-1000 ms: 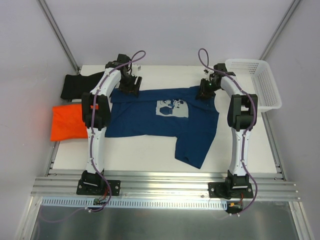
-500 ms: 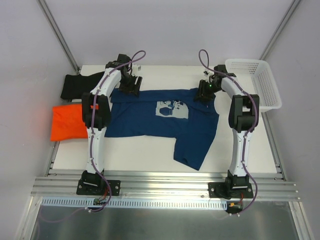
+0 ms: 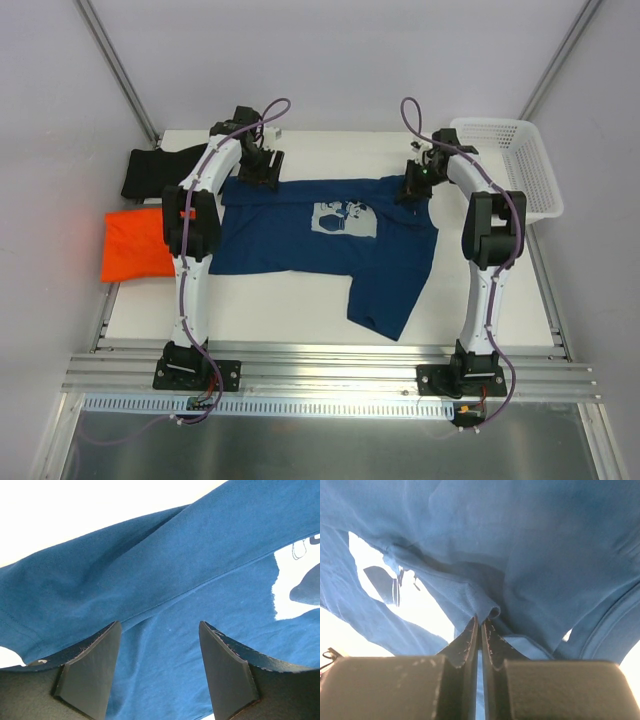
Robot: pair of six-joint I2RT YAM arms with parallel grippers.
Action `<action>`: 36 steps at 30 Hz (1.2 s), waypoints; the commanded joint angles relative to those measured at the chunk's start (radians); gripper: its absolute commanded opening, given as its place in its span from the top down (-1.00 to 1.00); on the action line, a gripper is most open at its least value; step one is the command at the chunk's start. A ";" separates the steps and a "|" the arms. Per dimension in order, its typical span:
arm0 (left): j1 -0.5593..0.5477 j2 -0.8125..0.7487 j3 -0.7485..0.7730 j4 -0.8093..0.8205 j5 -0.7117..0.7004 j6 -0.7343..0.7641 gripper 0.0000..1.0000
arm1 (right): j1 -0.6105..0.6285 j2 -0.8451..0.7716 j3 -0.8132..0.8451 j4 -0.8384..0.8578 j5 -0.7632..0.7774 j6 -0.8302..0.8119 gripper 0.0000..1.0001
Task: Fold and stack the t-shirts
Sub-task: Fold the tshirt
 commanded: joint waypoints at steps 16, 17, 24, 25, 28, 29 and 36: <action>-0.010 -0.107 -0.023 -0.020 0.082 -0.011 -0.27 | 0.200 -0.252 -0.303 -0.047 -0.041 0.041 -0.01; -0.010 -0.109 -0.025 -0.018 0.080 -0.011 -0.27 | 0.199 -0.257 -0.297 -0.046 -0.041 0.043 -0.01; -0.010 -0.114 -0.020 -0.020 0.086 0.000 -0.26 | 0.165 -0.243 -0.153 -0.084 0.010 -0.005 0.00; -0.009 -0.124 -0.029 -0.026 0.085 0.002 -0.26 | 0.161 -0.246 -0.147 -0.090 0.014 -0.009 0.00; 0.002 -0.165 -0.067 -0.046 0.068 -0.024 -0.19 | 0.156 -0.286 -0.171 -0.121 0.031 -0.041 0.01; 0.016 -0.184 -0.087 -0.075 0.082 -0.037 -0.19 | 0.154 -0.304 -0.190 -0.133 0.036 -0.054 0.03; 0.049 -0.500 -0.484 -0.153 0.126 -0.019 -0.06 | 0.236 -0.551 -0.429 -0.265 0.048 -0.262 0.12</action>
